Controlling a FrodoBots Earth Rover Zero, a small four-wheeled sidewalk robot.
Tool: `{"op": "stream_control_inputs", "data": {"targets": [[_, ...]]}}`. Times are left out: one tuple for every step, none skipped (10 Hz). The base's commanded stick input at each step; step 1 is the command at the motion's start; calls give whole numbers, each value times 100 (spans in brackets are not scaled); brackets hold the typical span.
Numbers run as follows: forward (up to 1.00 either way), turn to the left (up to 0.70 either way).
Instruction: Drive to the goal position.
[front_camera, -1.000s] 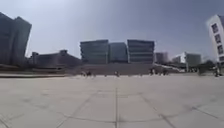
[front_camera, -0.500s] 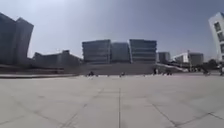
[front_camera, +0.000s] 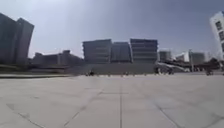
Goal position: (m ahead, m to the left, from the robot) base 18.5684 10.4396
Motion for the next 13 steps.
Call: {"op": "stream_control_inputs", "data": {"targets": [[45,0],[45,0],[45,0],[45,0],[45,0],[45,0],[45,0],[45,0],[45,0],[45,0],[45,0],[45,11],[45,27]]}}
